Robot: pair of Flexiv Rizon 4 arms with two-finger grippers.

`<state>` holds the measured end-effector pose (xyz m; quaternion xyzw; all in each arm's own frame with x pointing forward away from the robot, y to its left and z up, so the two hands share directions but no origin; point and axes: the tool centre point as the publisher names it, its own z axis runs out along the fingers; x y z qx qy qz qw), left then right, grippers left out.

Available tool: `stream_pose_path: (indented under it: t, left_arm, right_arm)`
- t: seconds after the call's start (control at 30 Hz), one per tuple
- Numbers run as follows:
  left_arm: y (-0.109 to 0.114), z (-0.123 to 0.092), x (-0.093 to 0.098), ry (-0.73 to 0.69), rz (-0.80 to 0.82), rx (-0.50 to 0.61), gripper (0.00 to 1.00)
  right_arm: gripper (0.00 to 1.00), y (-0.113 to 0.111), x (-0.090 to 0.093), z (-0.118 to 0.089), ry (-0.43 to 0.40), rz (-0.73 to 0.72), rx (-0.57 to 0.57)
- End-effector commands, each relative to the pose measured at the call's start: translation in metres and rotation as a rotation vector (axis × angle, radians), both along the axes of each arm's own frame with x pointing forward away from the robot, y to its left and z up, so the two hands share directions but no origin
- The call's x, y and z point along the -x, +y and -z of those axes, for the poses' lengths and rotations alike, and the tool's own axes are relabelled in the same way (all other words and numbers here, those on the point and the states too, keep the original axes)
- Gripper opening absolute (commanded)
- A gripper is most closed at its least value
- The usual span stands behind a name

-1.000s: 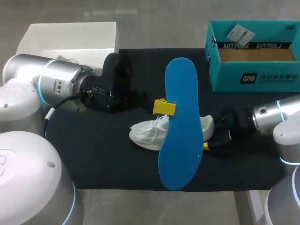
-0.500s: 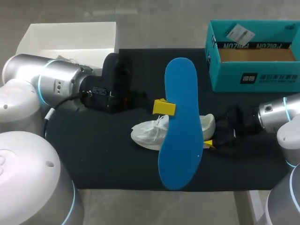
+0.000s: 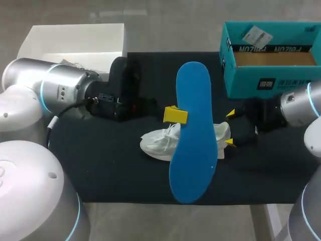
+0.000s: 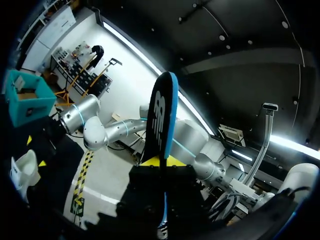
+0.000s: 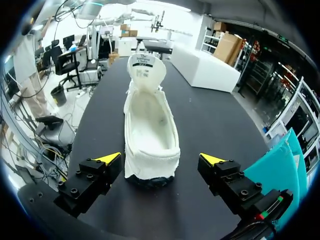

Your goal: Take the shoe out of the shoebox, open the shoe tongue, remove and reinsert the insole, then place the shoe into the shoebox

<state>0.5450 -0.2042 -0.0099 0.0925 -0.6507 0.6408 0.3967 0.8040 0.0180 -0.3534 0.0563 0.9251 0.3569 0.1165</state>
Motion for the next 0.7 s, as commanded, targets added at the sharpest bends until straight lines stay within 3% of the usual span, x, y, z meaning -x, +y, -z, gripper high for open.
stream_pose_path:
  t: [0.03,0.23,0.7]
  left_arm:
    - [-0.001,0.0,0.0,0.0,0.001,-0.002,0.0]
    - [-0.001,0.0,0.0,0.0,0.001,-0.002,0.0]
    - [-0.001,0.0,0.0,0.0,0.001,-0.002,0.0]
  right_arm:
    - [1.0,-0.007,0.004,-0.026,0.017,0.022,0.132]
    - [1.0,-0.003,-0.002,-0.043,0.024,0.023,0.226]
    - [1.0,0.023,-0.021,-0.057,0.073,0.022,0.41]
